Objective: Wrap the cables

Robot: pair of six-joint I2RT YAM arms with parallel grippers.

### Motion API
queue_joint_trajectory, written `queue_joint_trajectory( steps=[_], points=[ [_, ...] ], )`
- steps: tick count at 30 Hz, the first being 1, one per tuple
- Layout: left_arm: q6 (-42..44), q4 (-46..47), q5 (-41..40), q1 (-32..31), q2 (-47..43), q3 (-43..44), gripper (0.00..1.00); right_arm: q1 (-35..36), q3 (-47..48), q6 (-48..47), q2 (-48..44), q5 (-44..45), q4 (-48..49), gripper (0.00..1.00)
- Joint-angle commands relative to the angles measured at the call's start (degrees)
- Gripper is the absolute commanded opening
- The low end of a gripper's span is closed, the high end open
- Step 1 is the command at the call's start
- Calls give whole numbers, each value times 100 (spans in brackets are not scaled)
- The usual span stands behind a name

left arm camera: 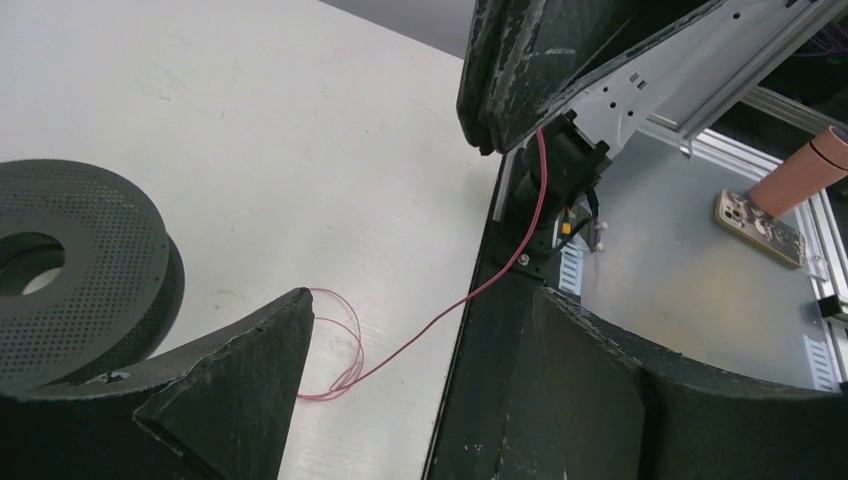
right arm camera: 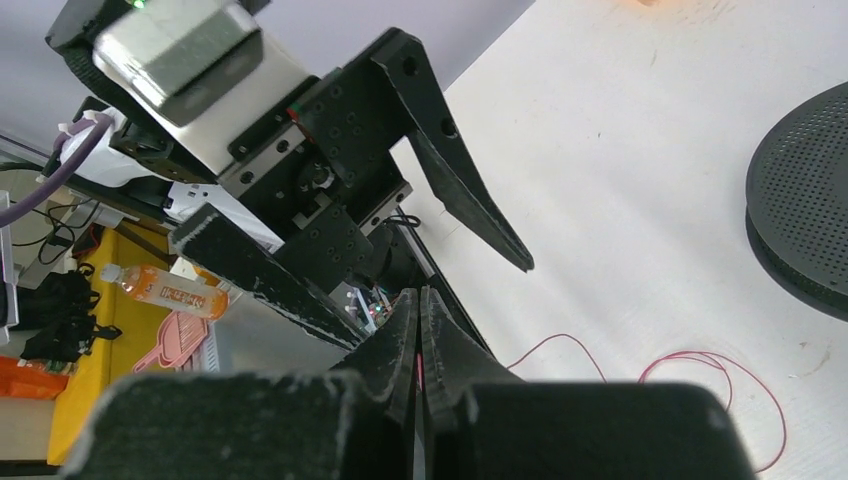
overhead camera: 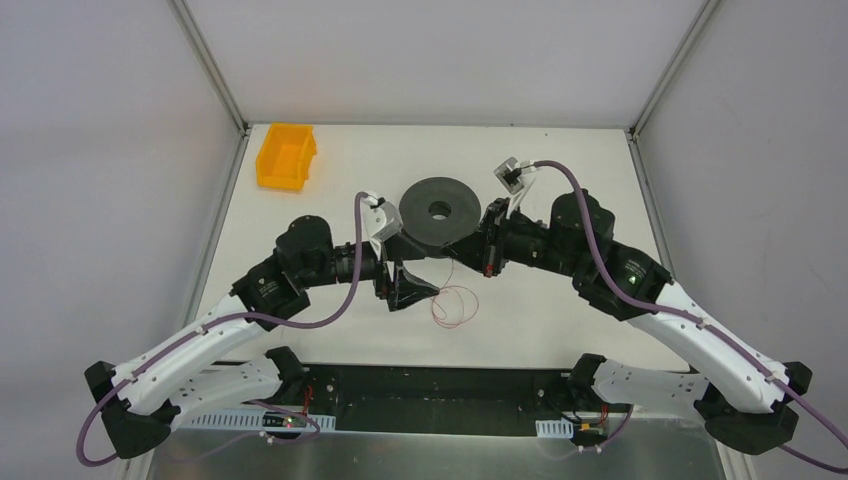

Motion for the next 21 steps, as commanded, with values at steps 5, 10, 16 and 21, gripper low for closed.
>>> queue_joint_trajectory(
  steps=[5, 10, 16, 21],
  points=[
    [-119, -164, 572, -48, 633, 493, 75, 13, 223, 200, 143, -280, 445, 0],
    [-386, -62, 673, -49, 961, 675, 59, 12, 209, 116, 320, -100, 377, 0],
    [-1210, -3, -489, -49, 925, 567, 0, 12, -65, -195, 180, 522, 389, 25],
    [-2239, 599, -1325, -51, 620, 187, 0, 18, -1775, -1112, -833, 1234, 2296, 63]
  ],
)
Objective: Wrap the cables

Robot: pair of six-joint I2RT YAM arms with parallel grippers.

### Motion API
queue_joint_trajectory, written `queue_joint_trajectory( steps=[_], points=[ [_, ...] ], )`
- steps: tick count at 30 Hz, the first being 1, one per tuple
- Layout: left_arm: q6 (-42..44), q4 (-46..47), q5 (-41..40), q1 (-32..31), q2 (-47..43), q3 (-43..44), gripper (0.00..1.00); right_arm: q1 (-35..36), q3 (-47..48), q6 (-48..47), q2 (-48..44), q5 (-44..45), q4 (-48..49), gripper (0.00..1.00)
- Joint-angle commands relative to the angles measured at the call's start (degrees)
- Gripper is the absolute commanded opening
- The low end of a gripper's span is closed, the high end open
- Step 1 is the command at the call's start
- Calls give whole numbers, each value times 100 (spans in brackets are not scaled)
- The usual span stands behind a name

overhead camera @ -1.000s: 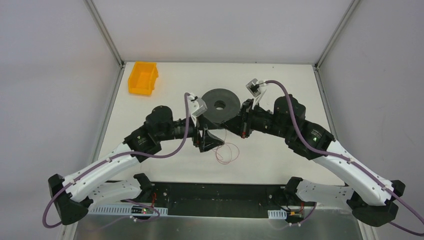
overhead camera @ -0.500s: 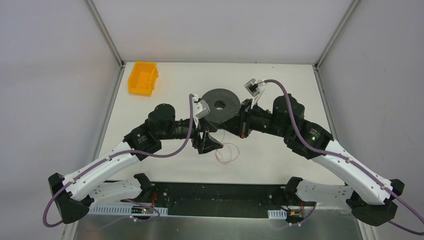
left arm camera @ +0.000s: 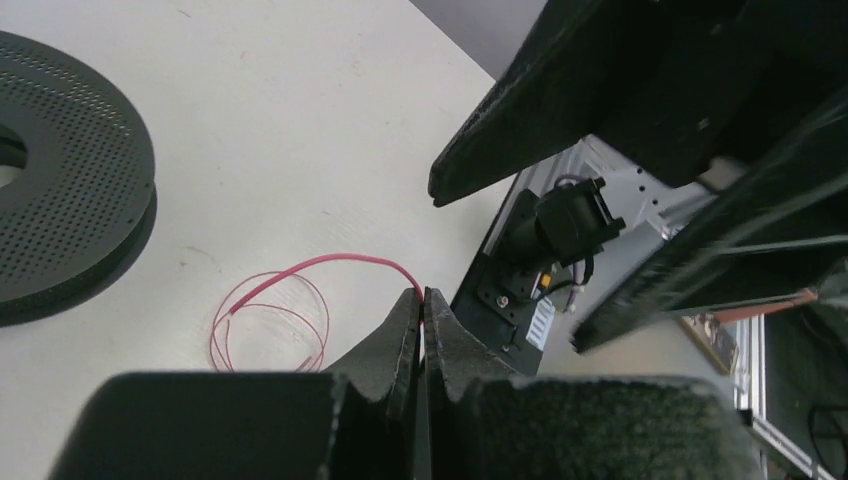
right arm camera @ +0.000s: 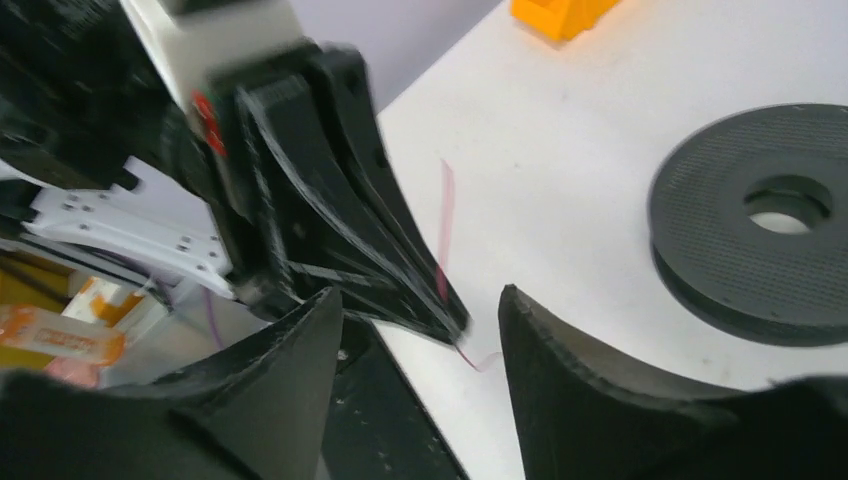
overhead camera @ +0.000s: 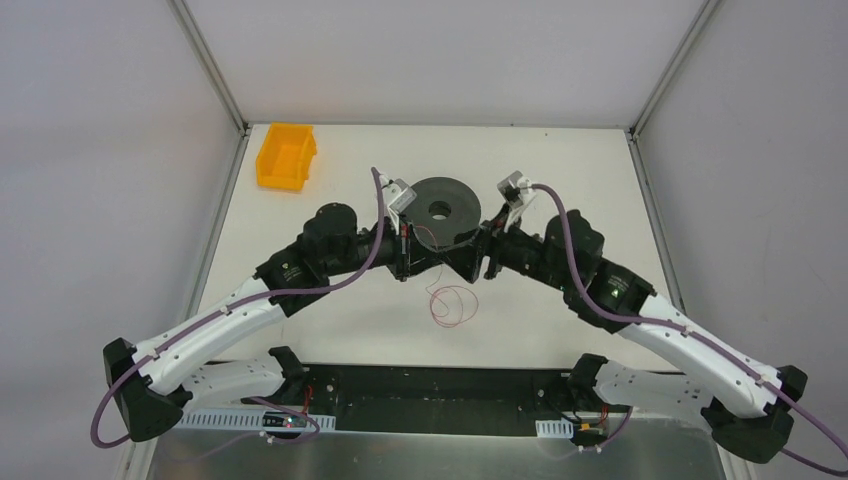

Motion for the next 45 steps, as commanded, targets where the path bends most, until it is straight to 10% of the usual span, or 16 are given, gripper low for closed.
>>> queue_joint_trajectory(
  steps=[1, 11, 20, 23, 30, 45],
  points=[
    [-1181, 912, -932, -45, -398, -317, 0, 15, -1404, -874, -946, 608, 1954, 64],
    [-2241, 1835, -1424, -50, -709, -734, 0, 54, -1957, -1400, -616, -272, 2933, 64],
    [-2531, 2059, -1540, -44, -891, -909, 0, 104, -2253, -1201, -646, 329, 3513, 0],
    [-2497, 2060, -1515, -46, -927, -923, 12, 107, -2477, -1168, -867, 362, 3680, 0],
    [204, -1386, -1324, -43, -1396, 512, 64, -102, -1592, -1306, -1051, 95, 1162, 0],
    [3159, -3639, 376, -41, -451, 2357, 66, -121, -671, -948, -674, -2532, -214, 0]
  ],
)
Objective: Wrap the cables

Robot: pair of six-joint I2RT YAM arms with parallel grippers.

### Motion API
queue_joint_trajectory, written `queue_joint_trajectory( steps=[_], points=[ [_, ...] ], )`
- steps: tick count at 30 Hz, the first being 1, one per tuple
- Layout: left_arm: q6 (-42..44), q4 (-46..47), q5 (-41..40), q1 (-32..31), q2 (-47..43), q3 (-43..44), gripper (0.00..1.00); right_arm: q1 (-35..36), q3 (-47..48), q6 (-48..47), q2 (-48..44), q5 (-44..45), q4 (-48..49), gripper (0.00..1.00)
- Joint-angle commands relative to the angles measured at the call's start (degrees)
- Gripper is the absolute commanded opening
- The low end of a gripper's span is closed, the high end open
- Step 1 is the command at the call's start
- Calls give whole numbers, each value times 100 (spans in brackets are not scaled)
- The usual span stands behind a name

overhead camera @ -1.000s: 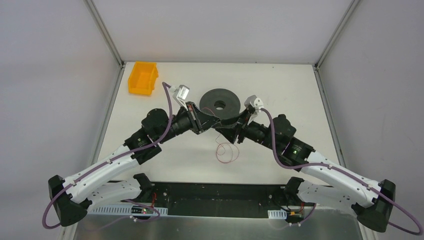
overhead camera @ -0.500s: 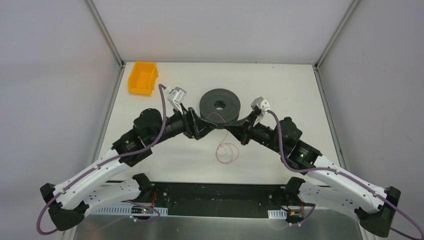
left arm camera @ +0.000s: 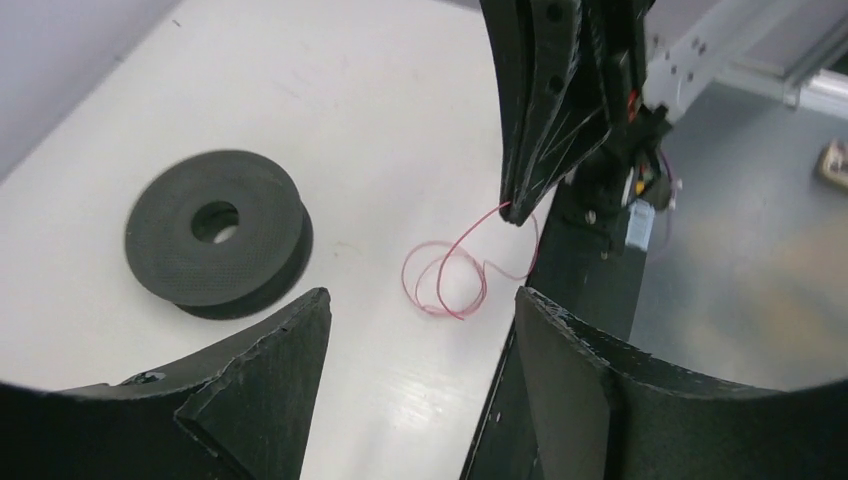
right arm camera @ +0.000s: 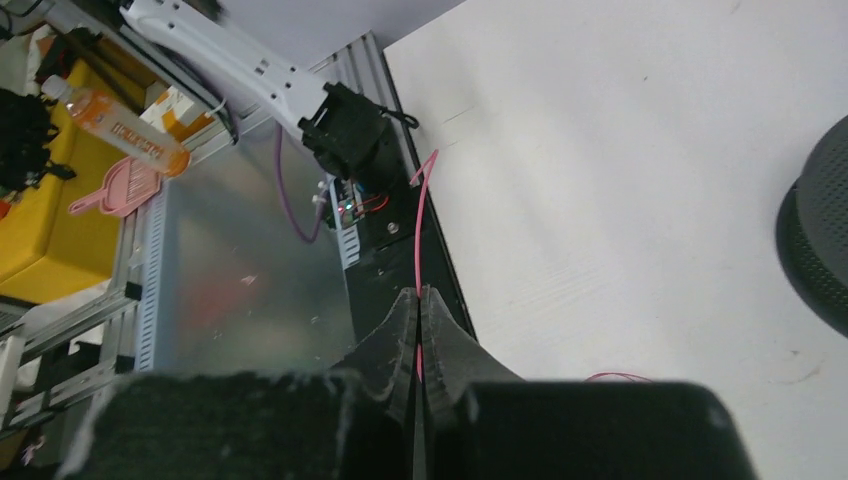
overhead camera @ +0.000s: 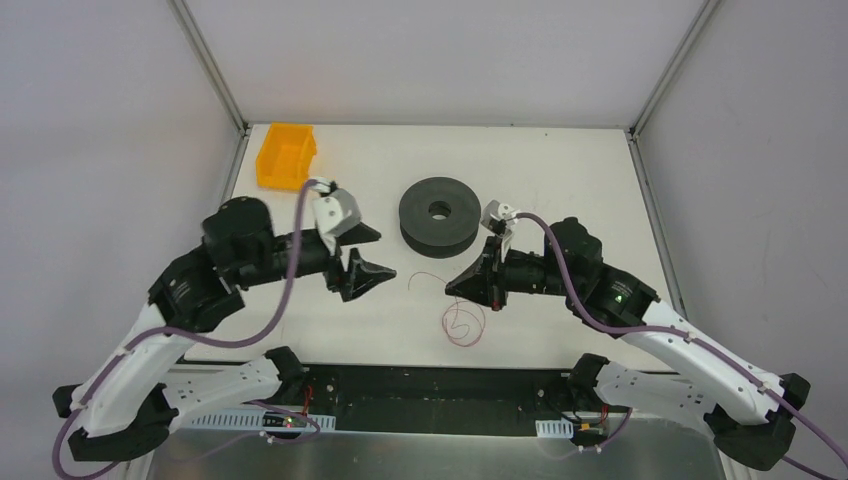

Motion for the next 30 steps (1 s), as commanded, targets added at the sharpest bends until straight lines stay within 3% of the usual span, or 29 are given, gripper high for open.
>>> queue_joint_trajectory(
  steps=[1, 13, 15, 17, 18, 24, 30],
  points=[
    [705, -549, 1017, -43, 911, 138, 65, -6, 237, 75, -65, -759, -116, 0],
    [987, -563, 2377, -42, 1790, 320, 45, -6, 305, 150, 168, -973, -4, 0],
    [1079, -562, 2395, -43, 1736, 237, 28, -6, 309, 177, 203, -984, 8, 0],
    [1110, -562, 2306, -43, 1684, 165, 4, -6, 291, 260, 201, -909, 63, 0],
    [1110, -566, 2243, -39, 1653, 120, 0, -6, 274, 322, 196, -839, 113, 0],
    [775, -133, 1553, -36, 1463, -415, 0, -20, 103, 1076, 227, -413, 727, 0],
    [453, 596, 525, -42, 1195, -892, 0, -37, -413, 1755, 183, 144, 1550, 12]
  ],
)
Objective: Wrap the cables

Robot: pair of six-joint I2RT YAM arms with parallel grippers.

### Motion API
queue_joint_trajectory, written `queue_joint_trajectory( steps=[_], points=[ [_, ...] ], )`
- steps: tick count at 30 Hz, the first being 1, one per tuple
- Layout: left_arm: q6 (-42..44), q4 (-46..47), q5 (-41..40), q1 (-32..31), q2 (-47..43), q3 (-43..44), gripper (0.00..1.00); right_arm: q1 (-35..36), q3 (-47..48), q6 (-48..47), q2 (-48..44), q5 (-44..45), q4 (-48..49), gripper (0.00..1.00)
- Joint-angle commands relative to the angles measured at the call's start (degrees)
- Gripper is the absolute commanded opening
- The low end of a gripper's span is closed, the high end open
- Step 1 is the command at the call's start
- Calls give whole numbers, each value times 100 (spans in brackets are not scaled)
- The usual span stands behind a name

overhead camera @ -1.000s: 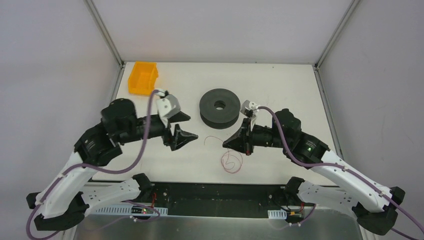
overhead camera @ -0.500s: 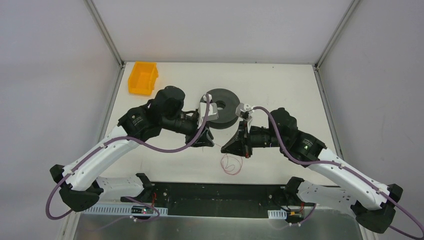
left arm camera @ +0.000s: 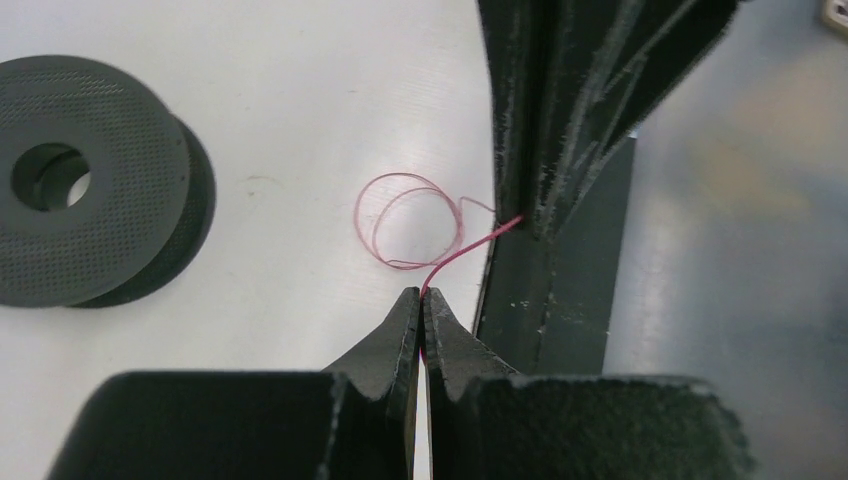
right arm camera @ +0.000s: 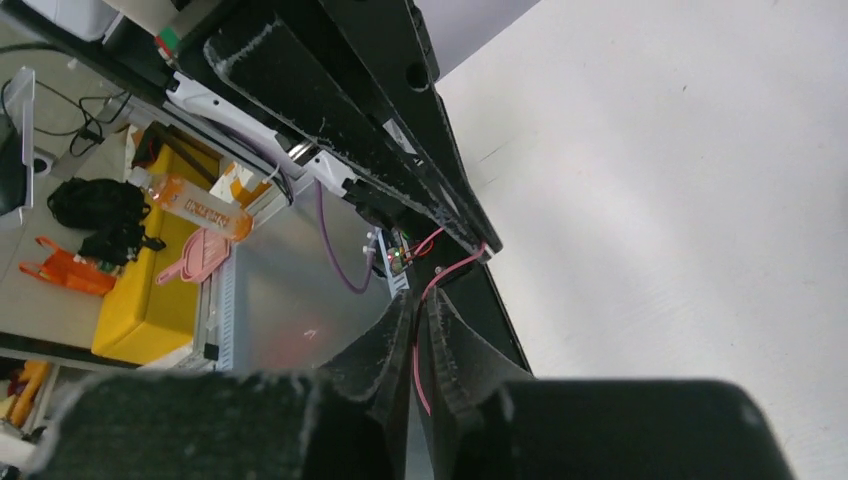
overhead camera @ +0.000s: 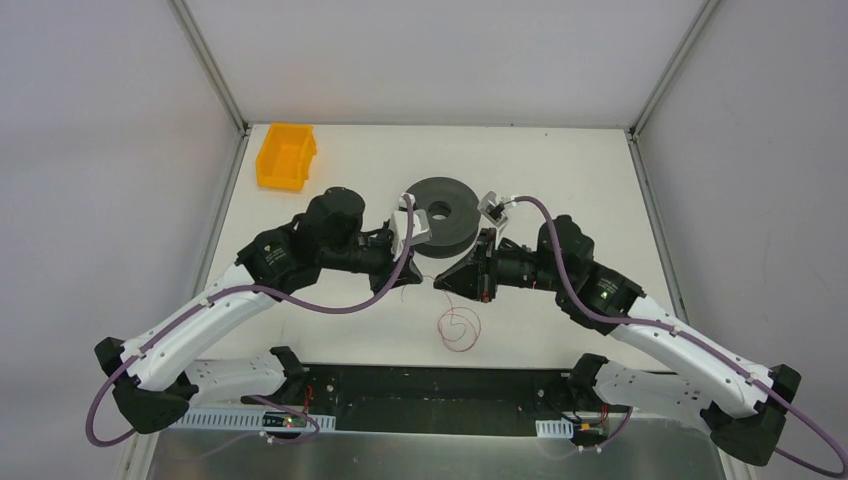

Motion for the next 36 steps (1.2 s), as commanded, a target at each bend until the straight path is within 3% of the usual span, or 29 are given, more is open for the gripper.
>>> queue_joint_trajectory(
  steps=[1, 7, 12, 16, 18, 22, 27, 30, 33, 36],
  points=[
    [-311, 806, -1066, -40, -346, -314, 0, -26, -510, 656, -113, 477, 1113, 15],
    [-549, 1684, -1690, -38, -924, -901, 0, -30, -1321, 821, -326, 876, 2069, 30],
    [-657, 1833, -1762, -33, -1027, -1039, 0, -23, -1641, 899, -310, 876, 2654, 40],
    [-723, 1859, -1841, -35, -1048, -1070, 0, -25, -1840, 818, -289, 1201, 2906, 41],
    [-743, 1872, -1920, -38, -1079, -1083, 0, -30, -1885, 799, -285, 1271, 2974, 34],
    [-744, 2009, -2240, -38, -1186, -1157, 0, -37, -1913, 1063, -279, 1298, 3206, 0],
    [-618, 3030, -3005, -37, -1389, -1750, 0, -32, -1735, 1781, -329, 1605, 3354, 0],
    [-534, 3451, -3294, -37, -1371, -2001, 1, -33, -1440, 1729, -184, 1696, 2877, 0],
    [-418, 3510, -3269, -40, -1294, -1931, 32, -75, -1274, 1538, -177, 2077, 2196, 0],
    [53, 3139, -3266, -36, -1425, -1858, 46, -245, -1219, 1312, -462, 2326, 1580, 0]
  ],
)
